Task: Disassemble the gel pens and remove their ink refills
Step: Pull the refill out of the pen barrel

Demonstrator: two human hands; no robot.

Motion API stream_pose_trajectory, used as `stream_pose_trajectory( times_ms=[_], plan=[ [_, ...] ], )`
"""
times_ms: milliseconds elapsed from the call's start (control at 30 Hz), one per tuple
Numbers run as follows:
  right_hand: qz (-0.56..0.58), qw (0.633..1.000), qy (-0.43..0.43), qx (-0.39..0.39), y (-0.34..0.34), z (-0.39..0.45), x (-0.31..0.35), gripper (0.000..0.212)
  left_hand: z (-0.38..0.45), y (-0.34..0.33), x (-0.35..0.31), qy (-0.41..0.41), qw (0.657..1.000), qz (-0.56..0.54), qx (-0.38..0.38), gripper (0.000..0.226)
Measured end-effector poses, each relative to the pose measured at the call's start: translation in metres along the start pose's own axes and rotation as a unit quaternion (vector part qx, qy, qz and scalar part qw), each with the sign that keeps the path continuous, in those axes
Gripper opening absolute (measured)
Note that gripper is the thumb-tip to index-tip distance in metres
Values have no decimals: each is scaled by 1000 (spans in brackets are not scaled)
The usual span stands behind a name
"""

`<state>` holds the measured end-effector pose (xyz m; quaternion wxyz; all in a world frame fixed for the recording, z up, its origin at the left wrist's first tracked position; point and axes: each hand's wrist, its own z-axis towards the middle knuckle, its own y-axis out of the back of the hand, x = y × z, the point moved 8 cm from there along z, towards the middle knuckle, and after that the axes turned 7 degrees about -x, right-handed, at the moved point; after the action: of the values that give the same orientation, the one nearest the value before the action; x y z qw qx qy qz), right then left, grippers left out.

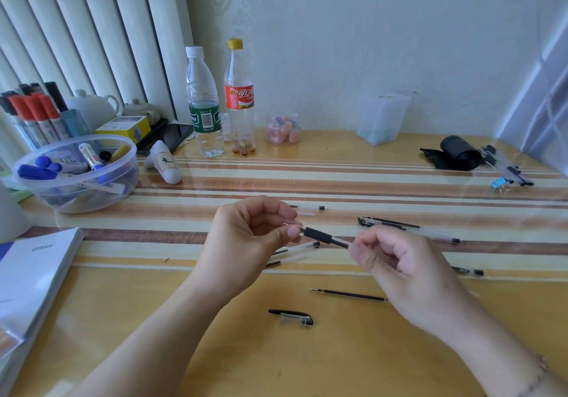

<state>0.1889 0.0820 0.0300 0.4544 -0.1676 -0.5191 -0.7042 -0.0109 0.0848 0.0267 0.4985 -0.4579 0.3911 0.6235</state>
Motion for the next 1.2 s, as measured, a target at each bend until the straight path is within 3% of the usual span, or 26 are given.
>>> stream_pose_trajectory(
  times_ms=[100,167,233,300,333,400,433,467,600,667,733,800,833,900,1000,1200],
  plan=[
    [-31,999,6,11,-2,-2,-2,45,-1,-3,-4,-12,999,18,33,11],
    [-39,999,5,7,-2,-1,-6,46,-3,-6,-3,2,998,27,62,23],
    [-30,999,-3,-36,6,1,-9,41,-4,-8,-2,13,996,49,76,34],
    [-10,995,-21,-98,17,4,-12,35,-9,-14,-7,-50,978,159,127,39],
    [0,992,-28,-121,22,4,-13,34,-16,-21,-10,-114,943,256,178,39],
    [9,989,-38,-144,26,5,-16,31,-35,-37,-10,-223,836,415,282,38],
    [10,988,-40,-148,27,5,-16,30,-41,-41,-5,-232,803,447,319,36],
    [9,988,-42,-147,26,5,-17,29,-44,-43,1,-223,790,456,343,33],
    [11,990,-40,-138,22,5,-16,28,-46,-42,5,-179,811,425,361,17],
    [14,990,-37,-135,22,5,-15,28,-39,-36,-1,-158,846,388,330,9],
    [23,991,-28,-127,21,5,-14,24,-23,-23,-9,-126,911,312,238,8],
    [27,993,-12,-115,19,4,-11,20,-3,2,-11,-43,980,178,79,16],
    [21,994,-3,-109,17,4,-9,19,2,14,-6,10,994,104,5,18],
    [7,995,13,-98,15,3,-7,19,5,24,5,104,992,-35,-66,16],
    [-10,996,22,-87,11,2,-7,21,3,20,12,174,968,-171,-57,10],
    [-26,995,35,-90,10,2,-6,25,4,16,14,191,955,-223,-37,9]
  ],
)
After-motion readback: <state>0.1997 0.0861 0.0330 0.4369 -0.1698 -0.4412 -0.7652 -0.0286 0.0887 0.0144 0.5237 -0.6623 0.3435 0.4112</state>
